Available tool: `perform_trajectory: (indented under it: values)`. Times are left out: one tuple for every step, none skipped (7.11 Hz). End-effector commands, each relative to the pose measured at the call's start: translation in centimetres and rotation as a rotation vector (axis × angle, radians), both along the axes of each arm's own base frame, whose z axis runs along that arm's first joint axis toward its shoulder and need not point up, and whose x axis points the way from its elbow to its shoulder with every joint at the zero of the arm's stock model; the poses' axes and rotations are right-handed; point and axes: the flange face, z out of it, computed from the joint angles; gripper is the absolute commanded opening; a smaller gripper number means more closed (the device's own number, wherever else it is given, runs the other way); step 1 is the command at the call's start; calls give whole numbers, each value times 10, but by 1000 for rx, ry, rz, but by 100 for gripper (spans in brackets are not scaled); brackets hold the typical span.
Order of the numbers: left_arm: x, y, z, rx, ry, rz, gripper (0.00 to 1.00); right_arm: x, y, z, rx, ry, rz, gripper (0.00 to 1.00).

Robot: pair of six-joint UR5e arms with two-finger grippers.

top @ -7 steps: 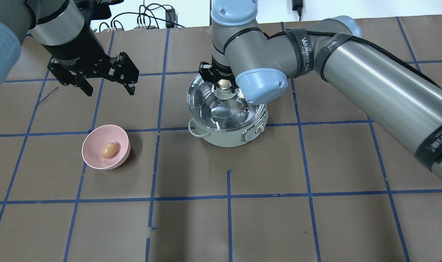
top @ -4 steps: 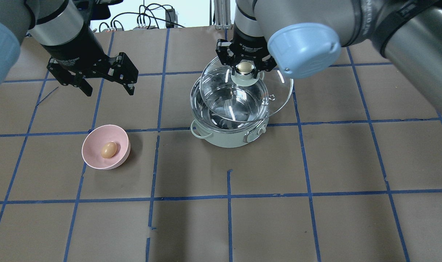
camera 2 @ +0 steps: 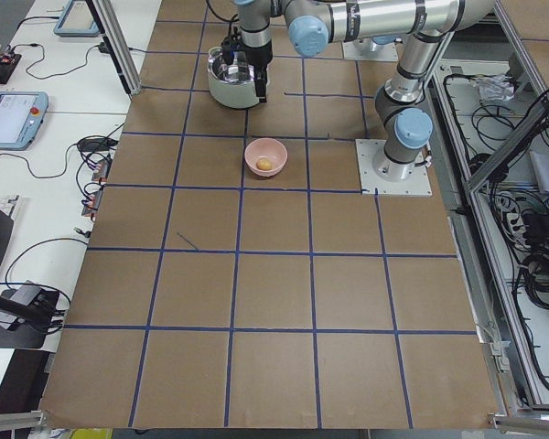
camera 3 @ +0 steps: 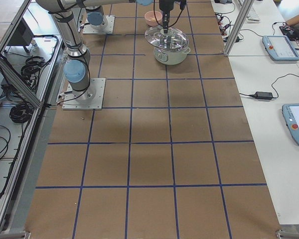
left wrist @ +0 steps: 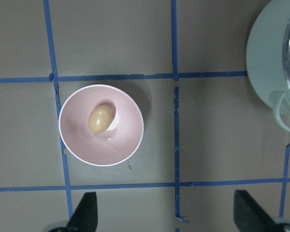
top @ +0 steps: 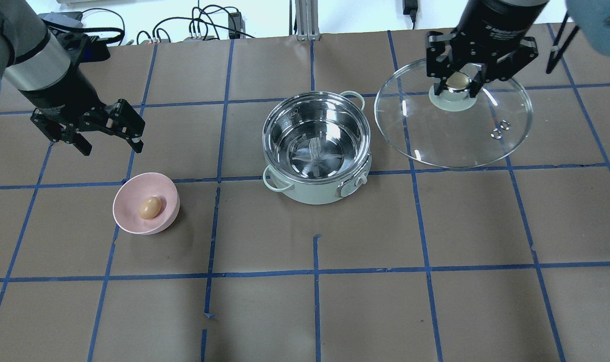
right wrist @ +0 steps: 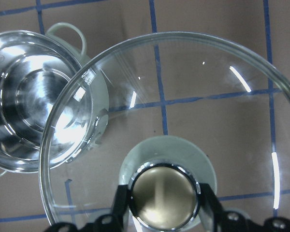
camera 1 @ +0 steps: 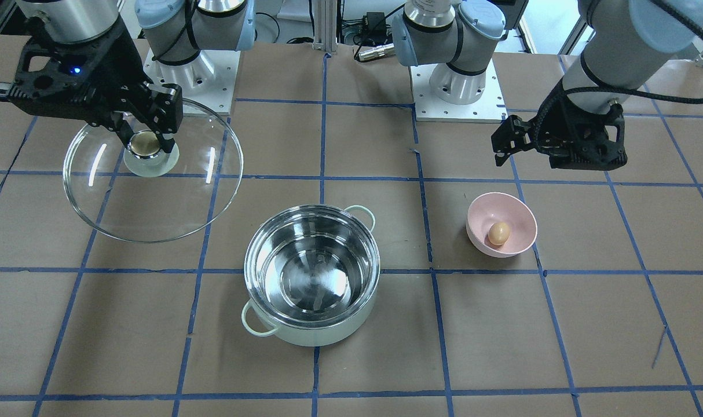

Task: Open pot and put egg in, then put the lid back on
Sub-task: 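Lift the lid aside with the right gripper while the left moves over the bowl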

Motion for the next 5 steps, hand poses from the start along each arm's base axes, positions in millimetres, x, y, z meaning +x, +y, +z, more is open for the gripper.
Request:
perform_trajectory:
  values:
    - [32,-10,-78,-22,-3,-45,100,-16,14,-17,56,0,17,20]
    - [42,-4,-114,-28,-2,-45,99,-17,15,-22,63,13,29,21]
    - [43,4,-151,-50,-8,-57,100,-17,15,-23,63,13,34,21]
    - [45,-1,-180,-56,-7,-52,100,-17,15,-23,64,13,36,21]
    - [45,-4,-204,-37,7,-51,100,-17,15,-23,64,13,36,21]
